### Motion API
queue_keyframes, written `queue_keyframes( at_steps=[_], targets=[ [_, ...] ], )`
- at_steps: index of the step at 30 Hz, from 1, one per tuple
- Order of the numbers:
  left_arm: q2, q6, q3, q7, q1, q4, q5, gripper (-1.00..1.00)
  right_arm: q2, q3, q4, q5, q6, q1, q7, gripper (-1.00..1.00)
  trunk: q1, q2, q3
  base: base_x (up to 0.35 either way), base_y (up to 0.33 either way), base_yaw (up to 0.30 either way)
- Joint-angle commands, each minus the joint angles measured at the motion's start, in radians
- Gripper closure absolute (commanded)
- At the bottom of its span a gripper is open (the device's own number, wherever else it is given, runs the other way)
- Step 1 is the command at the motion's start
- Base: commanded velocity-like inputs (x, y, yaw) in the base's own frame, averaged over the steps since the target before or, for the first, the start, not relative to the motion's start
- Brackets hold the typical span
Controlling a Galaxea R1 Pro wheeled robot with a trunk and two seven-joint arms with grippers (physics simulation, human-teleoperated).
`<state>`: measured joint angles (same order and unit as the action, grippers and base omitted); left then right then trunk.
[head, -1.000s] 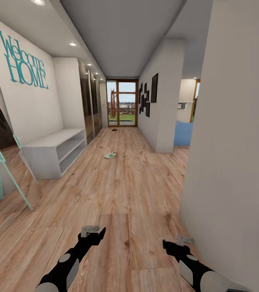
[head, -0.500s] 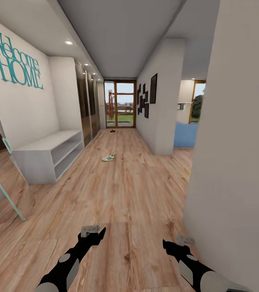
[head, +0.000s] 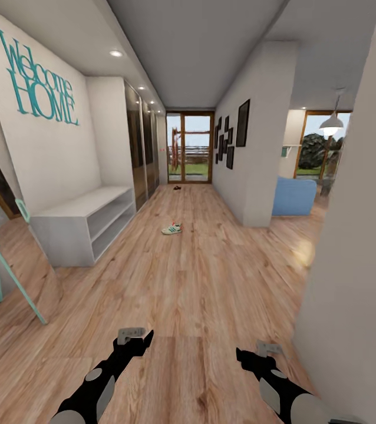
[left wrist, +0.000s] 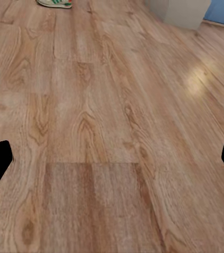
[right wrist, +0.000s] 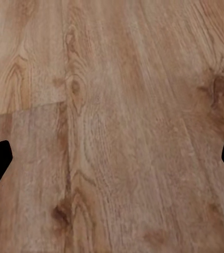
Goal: Pick up the two gym shoes and the two sandals from the corridor floor and place them onto the hallstand (shoe rack) in the corridor, making sure they are on the rack and not on the floor. Arrange them so the two gym shoes are next to each other and the two sandals are next to each other.
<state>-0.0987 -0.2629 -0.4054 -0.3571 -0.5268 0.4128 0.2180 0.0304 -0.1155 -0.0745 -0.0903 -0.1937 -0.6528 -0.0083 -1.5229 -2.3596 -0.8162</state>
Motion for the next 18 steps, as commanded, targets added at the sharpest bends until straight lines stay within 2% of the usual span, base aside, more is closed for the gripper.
queue_keyframes(
  at_steps=[1,18],
  targets=[
    [-0.001,-0.004,-0.009,-0.005,-0.001,0.000,0.010,-1.00,0.000,-0.002,0.001,-0.009,-0.004,-0.001,0.001,-1.00,0.000,0.000,-0.002,0.342,0.076,0.056],
    [-0.001,-0.004,-0.008,-0.005,-0.001,0.000,0.010,-1.00,0.000,-0.003,0.001,-0.009,-0.004,-0.001,0.001,-1.00,0.000,0.000,-0.010,0.344,0.012,0.008]
  ],
)
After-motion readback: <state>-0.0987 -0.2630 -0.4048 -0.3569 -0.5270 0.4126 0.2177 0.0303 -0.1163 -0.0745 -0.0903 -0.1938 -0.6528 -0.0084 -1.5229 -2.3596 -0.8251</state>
